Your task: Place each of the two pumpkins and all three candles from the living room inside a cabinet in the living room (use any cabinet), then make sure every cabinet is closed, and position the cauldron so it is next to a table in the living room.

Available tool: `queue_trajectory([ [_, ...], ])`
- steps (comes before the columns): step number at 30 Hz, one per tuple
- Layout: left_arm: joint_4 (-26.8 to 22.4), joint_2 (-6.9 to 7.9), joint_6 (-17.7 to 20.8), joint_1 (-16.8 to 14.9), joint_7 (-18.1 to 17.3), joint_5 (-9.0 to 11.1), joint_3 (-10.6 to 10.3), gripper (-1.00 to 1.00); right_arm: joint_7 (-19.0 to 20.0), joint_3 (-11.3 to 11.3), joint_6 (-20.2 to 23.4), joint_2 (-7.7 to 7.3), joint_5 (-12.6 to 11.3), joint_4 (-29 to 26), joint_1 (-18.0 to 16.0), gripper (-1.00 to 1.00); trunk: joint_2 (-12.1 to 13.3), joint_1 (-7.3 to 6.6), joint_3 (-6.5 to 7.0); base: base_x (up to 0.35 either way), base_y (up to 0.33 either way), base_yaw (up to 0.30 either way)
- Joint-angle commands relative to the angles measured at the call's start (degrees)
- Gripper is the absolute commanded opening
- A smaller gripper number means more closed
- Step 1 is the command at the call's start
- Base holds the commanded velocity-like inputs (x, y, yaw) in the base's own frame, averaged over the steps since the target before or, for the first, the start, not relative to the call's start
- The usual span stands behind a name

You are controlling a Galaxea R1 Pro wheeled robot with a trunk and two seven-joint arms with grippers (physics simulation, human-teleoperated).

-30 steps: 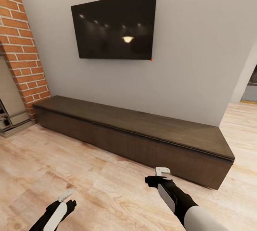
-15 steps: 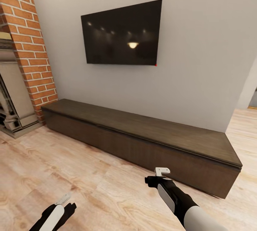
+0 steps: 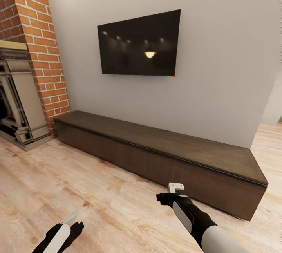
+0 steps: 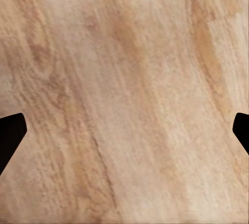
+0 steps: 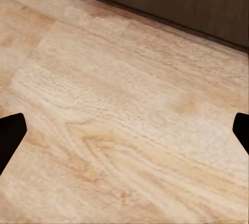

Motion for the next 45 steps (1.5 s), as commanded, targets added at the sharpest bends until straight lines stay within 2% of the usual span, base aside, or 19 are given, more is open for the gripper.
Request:
queue_trajectory([
  [1, -0.1, 0.08, 0.1, 0.0, 0.5, 0.4, -0.3, 1.00, -0.4, 0.6, 0.2, 0.01, -0.6, -0.1, 0.0, 1.00, 0.0, -0.04, -0.10, -0.157, 0.000, 0.008],
  [7, -0.2, 0.08, 0.0, 0.1, 0.5, 0.3, -0.3, 1.00, -0.3, 3.8, 0.3, 0.20, -0.7, -0.1, 0.0, 1.00, 0.0, -0.04, -0.55, -0.042, 0.000, 0.002],
  [13, -0.2, 0.08, -1.4, 0.2, 0.4, 0.3, -0.3, 1.00, -0.4, 4.3, 0.3, 0.21, -0.7, -0.1, 0.0, 1.00, 0.0, -0.04, -1.09, -0.002, 0.000, 0.000],
  [24, -0.2, 0.08, -1.6, 0.2, 0.4, 0.3, -0.3, 1.00, -0.4, 4.3, 0.3, 0.21, -0.7, -0.1, 0.0, 1.00, 0.0, -0.04, -2.11, 0.000, 0.000, 0.000],
  [26, -0.2, 0.12, -1.6, 0.2, 0.4, 0.4, -0.3, 1.00, -0.4, 4.4, 0.3, 0.21, -0.6, -0.1, 0.0, 1.00, 0.0, -0.09, -1.85, -0.008, 0.000, 0.000],
  [33, -0.1, 0.24, -1.6, 0.2, 0.3, 0.5, -0.2, 1.00, -0.3, 4.3, 0.0, 0.16, -0.6, -0.1, 0.0, 1.00, 2.8, -1.63, -1.15, -0.015, 0.000, 0.014],
  [36, 0.0, 1.25, -1.6, 0.2, 0.0, 0.9, -0.2, 1.00, -0.3, 4.3, -0.2, 0.14, -0.7, -0.2, 0.0, 1.00, 4.0, -2.28, -0.67, -0.001, 0.000, 0.007],
  [38, 0.3, 2.35, -1.5, 0.2, -2.3, 2.0, -0.2, 1.00, -0.3, 4.3, -0.3, 0.10, -0.7, -0.2, 0.0, 1.00, 4.8, -2.72, -0.32, 0.000, 0.000, 0.003],
  [41, 0.8, 4.14, -1.2, 0.2, -8.5, 4.7, -0.2, 1.00, -0.3, 4.3, -0.4, 0.11, -0.7, -0.2, 0.0, 1.00, 6.0, -3.38, 0.21, 0.000, 0.000, 0.000],
  [43, 2.4, 5.16, -1.0, 0.3, -11.4, 5.7, -0.2, 1.00, -0.4, 4.4, -0.3, 0.17, -0.7, -0.2, 0.0, 1.00, 6.8, -3.82, 0.57, 0.000, 0.000, 0.000],
  [45, 3.2, 5.69, -0.9, 0.3, -12.9, 6.1, -0.2, 1.00, -0.5, 4.4, -0.2, 0.20, -0.6, -0.2, 0.0, 1.00, 7.6, -4.26, 0.93, 0.000, 0.000, 0.039],
])
